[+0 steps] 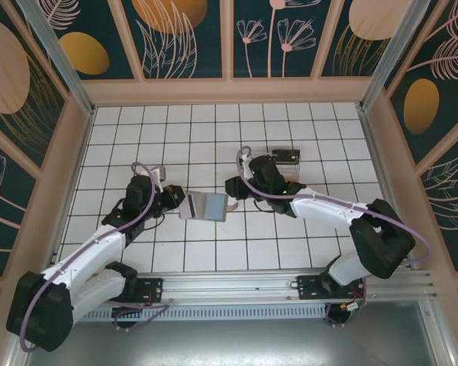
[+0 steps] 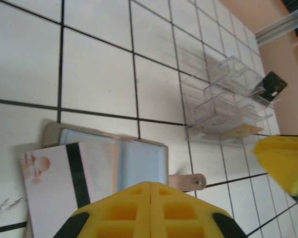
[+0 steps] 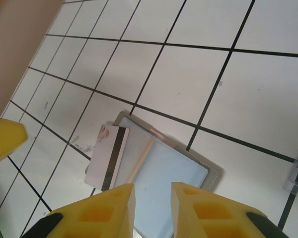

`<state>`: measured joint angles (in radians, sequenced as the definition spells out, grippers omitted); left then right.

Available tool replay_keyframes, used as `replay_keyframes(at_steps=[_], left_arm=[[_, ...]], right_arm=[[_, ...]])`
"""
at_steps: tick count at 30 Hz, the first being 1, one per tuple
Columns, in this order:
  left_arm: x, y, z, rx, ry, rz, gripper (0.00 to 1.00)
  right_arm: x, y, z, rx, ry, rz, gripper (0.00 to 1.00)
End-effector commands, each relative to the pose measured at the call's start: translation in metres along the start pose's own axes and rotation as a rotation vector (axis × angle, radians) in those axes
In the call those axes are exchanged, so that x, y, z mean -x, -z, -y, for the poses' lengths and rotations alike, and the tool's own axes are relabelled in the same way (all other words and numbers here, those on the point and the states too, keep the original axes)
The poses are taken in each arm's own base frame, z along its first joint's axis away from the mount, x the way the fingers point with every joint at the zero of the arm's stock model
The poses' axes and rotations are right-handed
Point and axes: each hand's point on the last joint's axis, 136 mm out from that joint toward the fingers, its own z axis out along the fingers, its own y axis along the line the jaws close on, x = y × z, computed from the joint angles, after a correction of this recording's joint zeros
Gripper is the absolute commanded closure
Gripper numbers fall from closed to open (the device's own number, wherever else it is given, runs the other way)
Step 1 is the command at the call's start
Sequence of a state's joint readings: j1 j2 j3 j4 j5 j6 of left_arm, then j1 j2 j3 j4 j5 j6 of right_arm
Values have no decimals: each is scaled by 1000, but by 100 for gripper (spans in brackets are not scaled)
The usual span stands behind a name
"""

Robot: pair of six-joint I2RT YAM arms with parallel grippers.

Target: Take the credit cards out of the card holder

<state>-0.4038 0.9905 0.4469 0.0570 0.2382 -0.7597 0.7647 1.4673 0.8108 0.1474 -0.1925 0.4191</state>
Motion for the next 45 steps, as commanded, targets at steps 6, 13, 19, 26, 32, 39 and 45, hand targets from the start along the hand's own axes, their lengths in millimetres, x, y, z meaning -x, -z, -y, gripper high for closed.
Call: replay_keyframes(at_steps=[6,13,19,26,32,39,45], left_arm=[[-31,-15,-64,235,103,-73,74],[-43,-22,-95,355,137,-94,65],[-46,-29,-88,289,136,-102,69],[-52,-36,-90,279,133,-128,70],[-52,-39,-85,247,132,-137,72],[-51,-40,-76,201,125,-140,82],[-48,-39,-68,166,121,-133,93]], right_arm=[[-25,-28,-35,130,59,-103,85],[-51,-78,-54,159,101,-229,95],[-69,-107,-60,168,108,-302,100],[-81,-129,-56,160,102,-352,100],[-94,-136,-44,116,92,-387,100],[-103,-140,-36,95,77,-410,100],[-103,-139,-36,97,75,-410,99]])
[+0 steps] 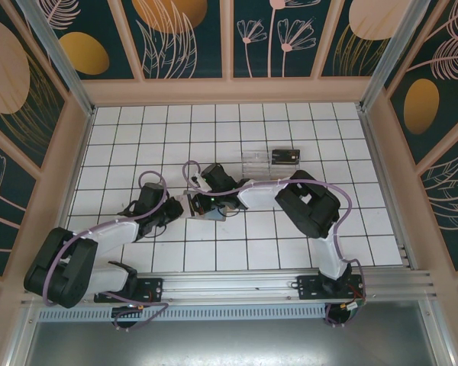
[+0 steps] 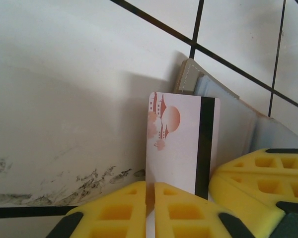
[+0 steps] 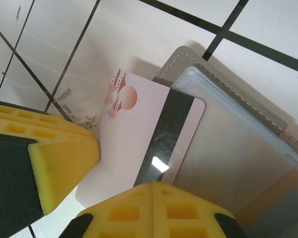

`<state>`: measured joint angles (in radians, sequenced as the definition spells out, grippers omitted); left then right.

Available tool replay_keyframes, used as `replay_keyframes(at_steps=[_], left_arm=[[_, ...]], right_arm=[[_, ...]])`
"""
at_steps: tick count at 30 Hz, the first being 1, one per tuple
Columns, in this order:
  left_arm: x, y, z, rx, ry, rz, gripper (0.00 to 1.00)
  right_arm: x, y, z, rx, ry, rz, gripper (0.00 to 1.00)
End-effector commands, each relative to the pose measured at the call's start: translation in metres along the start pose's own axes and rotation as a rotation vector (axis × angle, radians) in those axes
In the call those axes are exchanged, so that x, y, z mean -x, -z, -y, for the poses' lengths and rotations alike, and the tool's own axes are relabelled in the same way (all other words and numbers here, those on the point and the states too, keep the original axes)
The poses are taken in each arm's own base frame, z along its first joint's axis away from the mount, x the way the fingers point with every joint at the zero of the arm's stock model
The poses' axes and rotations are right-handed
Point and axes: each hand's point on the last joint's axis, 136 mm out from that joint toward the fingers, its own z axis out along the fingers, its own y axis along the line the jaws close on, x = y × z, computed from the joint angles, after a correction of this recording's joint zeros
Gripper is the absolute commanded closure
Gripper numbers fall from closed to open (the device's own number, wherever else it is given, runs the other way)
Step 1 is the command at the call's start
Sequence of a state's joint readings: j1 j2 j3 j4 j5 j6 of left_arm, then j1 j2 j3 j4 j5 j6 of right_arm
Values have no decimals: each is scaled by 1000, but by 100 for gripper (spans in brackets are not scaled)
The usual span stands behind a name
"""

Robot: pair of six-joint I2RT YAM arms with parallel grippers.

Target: Take the credit cards out of the card holder

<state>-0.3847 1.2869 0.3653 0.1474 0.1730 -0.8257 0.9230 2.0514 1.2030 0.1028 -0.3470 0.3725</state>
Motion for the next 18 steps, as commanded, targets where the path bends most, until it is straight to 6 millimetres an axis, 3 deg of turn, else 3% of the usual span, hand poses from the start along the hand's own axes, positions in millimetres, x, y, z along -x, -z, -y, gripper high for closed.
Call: replay_keyframes(at_steps=[1,11,18], left_arm=[[3,4,20,-94,-22,6,95],[10,21,35,-149,-28,43,100],[20,45,62,-272,-57,103,100]], right_arm=[[-16,-10,7,-18,-15,-56,99],[-10,-4,2,-5,-8,-29,98],[34,51,-10,-38,16,175,85]])
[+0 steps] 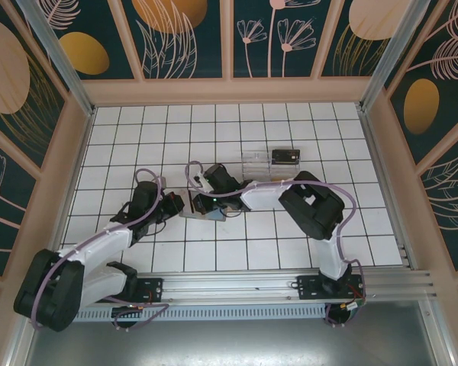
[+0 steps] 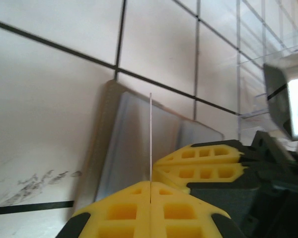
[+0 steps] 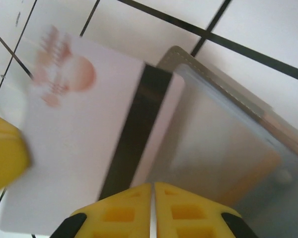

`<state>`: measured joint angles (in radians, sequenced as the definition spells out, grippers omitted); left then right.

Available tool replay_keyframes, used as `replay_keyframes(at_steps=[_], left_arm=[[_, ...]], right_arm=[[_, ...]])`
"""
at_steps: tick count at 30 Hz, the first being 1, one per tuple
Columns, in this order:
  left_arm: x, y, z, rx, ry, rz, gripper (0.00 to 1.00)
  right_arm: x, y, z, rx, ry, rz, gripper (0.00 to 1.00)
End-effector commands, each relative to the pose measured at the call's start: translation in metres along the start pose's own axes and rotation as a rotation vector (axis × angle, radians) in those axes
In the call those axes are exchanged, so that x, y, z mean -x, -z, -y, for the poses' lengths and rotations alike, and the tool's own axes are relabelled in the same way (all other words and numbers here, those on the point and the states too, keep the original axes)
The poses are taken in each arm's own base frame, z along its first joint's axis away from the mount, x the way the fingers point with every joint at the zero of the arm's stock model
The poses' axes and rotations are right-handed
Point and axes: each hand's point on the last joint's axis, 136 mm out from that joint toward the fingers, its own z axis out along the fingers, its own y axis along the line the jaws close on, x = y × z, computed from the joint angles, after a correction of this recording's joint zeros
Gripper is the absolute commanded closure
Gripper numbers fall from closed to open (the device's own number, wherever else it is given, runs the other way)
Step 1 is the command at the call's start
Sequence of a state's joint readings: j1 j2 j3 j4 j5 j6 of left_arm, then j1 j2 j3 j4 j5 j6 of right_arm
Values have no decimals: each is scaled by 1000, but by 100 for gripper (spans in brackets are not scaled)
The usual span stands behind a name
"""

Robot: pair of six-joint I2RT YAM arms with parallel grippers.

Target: Take the credit cards out of the card holder

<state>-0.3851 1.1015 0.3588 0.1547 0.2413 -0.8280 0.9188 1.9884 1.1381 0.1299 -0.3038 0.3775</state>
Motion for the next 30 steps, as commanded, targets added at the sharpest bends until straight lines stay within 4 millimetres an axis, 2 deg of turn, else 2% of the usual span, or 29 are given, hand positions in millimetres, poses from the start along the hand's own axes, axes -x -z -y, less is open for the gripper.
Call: replay_keyframes(at_steps=[1,7,14,17,23,30], left_arm=[[9,13,26,-110,-26,45,100],[18,31,52,-229,-62,97,100],[22,41,85,-409,-86,118,100],[19,42,96,-477,-87,100,100],[15,42,100,-511,-82,70,100],[14,44,102,-521,-86,67,100]], right_arm=[[39,42,-13,-13,11,156,83],[60,90,-13,33,-29,293,75],[58,127,-19,277,-120,353,68],[57,134,-28,369,-122,356,67],[60,144,-35,482,-142,371,63],[60,134,-37,527,-162,327,65]])
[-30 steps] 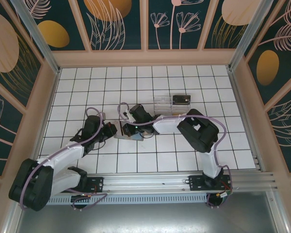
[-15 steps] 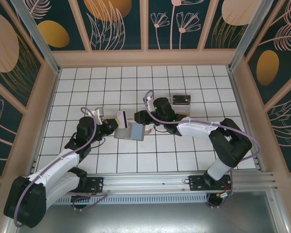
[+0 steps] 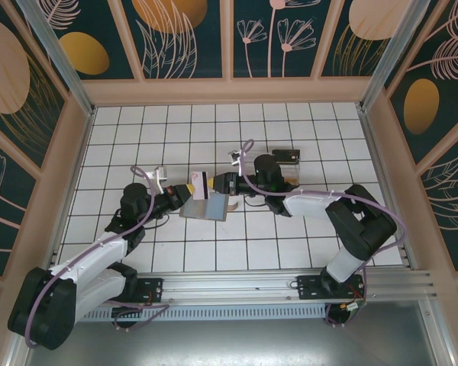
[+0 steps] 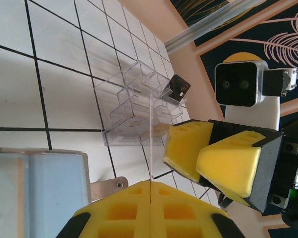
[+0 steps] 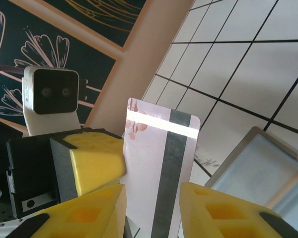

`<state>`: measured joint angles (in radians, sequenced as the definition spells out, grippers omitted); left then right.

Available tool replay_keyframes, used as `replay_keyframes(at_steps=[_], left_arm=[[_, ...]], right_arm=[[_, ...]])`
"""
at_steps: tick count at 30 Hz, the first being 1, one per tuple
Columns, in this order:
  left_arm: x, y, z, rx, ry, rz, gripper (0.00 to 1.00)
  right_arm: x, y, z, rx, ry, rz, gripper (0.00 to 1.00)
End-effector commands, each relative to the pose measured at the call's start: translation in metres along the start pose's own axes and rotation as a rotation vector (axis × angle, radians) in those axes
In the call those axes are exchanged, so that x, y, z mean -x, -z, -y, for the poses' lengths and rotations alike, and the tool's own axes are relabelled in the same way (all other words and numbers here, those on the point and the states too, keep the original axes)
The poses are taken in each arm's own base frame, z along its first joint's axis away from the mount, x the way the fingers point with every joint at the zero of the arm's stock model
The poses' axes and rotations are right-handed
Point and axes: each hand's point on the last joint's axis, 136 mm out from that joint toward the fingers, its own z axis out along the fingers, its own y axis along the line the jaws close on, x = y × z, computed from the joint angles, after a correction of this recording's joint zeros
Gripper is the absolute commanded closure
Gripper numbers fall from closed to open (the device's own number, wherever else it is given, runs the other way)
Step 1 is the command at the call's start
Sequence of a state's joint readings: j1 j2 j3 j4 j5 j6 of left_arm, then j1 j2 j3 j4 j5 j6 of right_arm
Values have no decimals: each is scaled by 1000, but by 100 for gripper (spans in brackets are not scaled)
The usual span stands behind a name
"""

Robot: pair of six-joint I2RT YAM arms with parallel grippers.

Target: Take the credit cards out of the card holder

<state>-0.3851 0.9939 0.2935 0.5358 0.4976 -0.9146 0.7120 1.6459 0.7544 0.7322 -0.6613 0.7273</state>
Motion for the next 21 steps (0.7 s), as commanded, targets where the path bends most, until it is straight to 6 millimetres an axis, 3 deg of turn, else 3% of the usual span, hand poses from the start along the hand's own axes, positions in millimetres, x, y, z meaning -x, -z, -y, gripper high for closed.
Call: replay_keyframes(at_steps=[1,8,11,15,18,21], left_arm=[[1,1,13,-56,-17,4,100],[0,2,17,-79,-18,-4,100],[-2,2,17,-84,-15,-9,100],[-4,2,16,-90,-10,-18,100],[-6,1,17,-94,-12,-27,100],[-4,1,17,-92,-19,-24,100]], right_arm=[[2,-5,-7,65,-3,-13,65],[1,-9,-8,91,-13,-31,65],[1,-9,-10,107,-15,-31,70],[1,-9,-15,130,-11,-37,82],[0,-8,-17,135,-8,-39,98],[0,-5,-16,129,-4,-40,100]])
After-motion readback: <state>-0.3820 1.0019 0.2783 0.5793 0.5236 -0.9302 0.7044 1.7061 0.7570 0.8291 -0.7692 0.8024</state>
